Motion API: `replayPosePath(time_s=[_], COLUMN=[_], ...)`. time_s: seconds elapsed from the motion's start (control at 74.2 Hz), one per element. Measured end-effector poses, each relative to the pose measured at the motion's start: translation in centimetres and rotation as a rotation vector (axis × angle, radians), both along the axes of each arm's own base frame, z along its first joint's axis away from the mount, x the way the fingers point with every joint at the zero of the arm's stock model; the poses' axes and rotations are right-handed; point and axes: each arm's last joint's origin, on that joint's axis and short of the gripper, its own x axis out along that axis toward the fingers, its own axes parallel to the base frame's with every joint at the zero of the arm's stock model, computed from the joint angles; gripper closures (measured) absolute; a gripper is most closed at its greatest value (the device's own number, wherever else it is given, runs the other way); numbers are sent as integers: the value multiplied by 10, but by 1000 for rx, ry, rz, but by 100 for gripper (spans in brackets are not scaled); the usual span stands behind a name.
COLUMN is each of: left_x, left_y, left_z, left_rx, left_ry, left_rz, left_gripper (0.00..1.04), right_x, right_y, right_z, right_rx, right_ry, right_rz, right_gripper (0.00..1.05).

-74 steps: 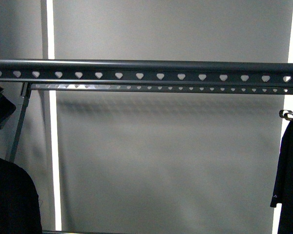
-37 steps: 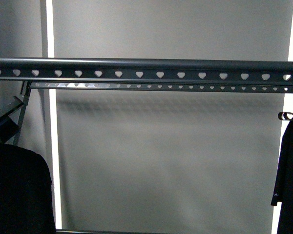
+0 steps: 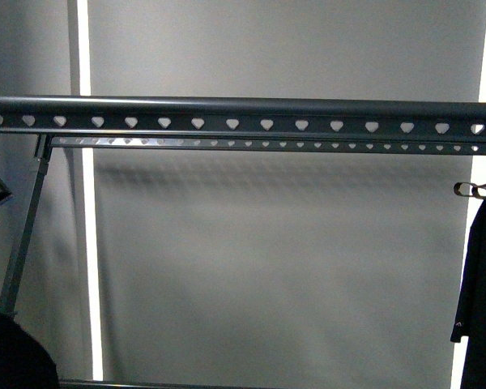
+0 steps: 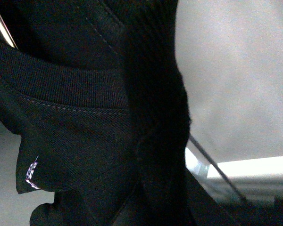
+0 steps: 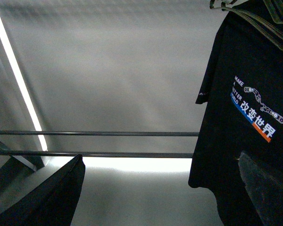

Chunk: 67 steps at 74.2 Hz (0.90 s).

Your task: Hang clothes on hanger

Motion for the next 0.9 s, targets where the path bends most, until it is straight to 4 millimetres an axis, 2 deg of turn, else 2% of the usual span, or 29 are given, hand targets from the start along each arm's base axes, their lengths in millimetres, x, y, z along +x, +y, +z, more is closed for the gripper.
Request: replayPosePath(time_s=[0.108,0.283,0.431,0.526,0.633,0.714,0.755,0.863,0.903], left_x=[-35,-72,-84,-90,-83,-66,-51,-29,-20], left_y=[-5,-4,-5,-7,-3,2,4,4,2], left_z=[-4,-14,-7,3,20,40,53,74,85], left_rx=[35,113,243,426,648,902,1082,1295,1412], left_ry=[48,135,63,-57,-187,-300,-386,-519,-647], left_rz=[-181,-440,-762,-986,-1143,-1171,-1183,-1165,-1165], left_gripper=[101,101,101,101,101,101,101,101,101], right_x=[0,0,0,0,0,0,0,0,0], right_y=[0,0,0,0,0,0,0,0,0], right_z=[0,0,0,0,0,0,0,0,0], right_rx=[0,0,0,0,0,0,0,0,0], right_ry=[0,0,0,0,0,0,0,0,0], right_rz=[0,0,0,0,0,0,0,0,0], right_gripper=[7,7,7,7,7,7,7,7,7])
